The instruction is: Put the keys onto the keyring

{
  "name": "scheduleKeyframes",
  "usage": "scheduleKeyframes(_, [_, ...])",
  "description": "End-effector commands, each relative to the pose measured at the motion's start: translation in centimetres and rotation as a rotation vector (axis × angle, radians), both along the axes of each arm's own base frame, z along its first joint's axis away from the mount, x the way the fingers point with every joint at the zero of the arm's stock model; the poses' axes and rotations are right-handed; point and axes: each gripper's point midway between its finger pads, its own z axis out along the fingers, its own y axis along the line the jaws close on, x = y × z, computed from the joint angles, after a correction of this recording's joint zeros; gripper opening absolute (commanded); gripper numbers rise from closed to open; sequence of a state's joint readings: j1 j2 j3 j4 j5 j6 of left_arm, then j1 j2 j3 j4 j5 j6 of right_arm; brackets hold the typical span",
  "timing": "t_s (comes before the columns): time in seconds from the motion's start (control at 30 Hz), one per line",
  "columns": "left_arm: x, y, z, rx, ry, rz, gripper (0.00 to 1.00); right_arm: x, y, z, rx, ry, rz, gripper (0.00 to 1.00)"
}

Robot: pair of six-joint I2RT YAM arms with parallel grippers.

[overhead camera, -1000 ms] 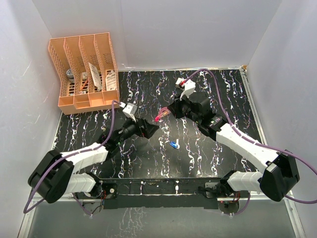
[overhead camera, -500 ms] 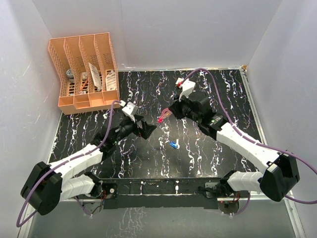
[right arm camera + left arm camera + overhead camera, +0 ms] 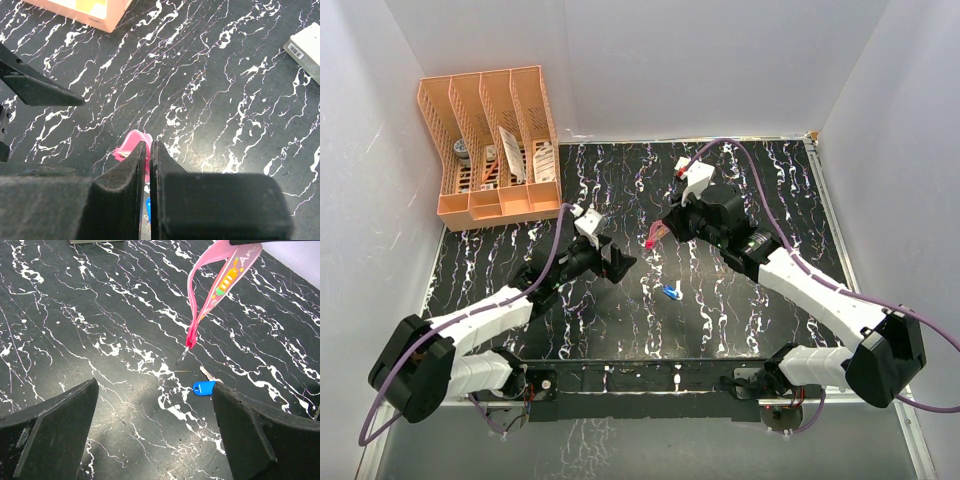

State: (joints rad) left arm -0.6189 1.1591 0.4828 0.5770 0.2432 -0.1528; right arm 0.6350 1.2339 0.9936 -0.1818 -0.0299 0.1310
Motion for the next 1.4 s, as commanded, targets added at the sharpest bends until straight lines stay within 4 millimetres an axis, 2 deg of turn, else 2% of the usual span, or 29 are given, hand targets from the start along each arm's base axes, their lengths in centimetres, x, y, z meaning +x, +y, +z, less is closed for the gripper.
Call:
scheduleKeyframes(0.0, [0.9, -0.9, 2.6, -0.046, -0.09, -0.019, 0.94, -0.1, 0.4, 5.0, 0.062, -0.111, 0.023, 0.0])
scheduleKeyframes(0.33, [0.5, -3.0, 2.3, -0.075, -0.149, -0.149, 0.84, -0.4, 0.4, 5.1, 0.054, -0.115, 0.048, 0.0])
scheduleKeyframes(0.63, [0.3, -3.6, 1.3, -0.111, -0.133, -0.175, 0.76, -0.2, -0.1, 5.6, 0.087, -0.117, 0.005, 0.0])
scheduleKeyframes(0.83, [0.3, -2.6, 3.0, -0.163, -0.19, -0.118, 0.8, 0.5, -0.7, 5.6, 0.214, -0.07, 0.011, 0.0])
scheduleKeyframes(1.17, [-0.2, 0.5, 6.1, -0.282, -0.268, -0.031, 0.82, 1.4, -1.1, 6.0, 0.332, -0.021, 0.06, 0.0])
scheduleKeyframes(1.37, [-0.2, 1.2, 6.8, -0.309, -0.315, -0.021, 0.82, 1.5, -1.2, 6.4, 0.38, -0.009, 0.091, 0.0])
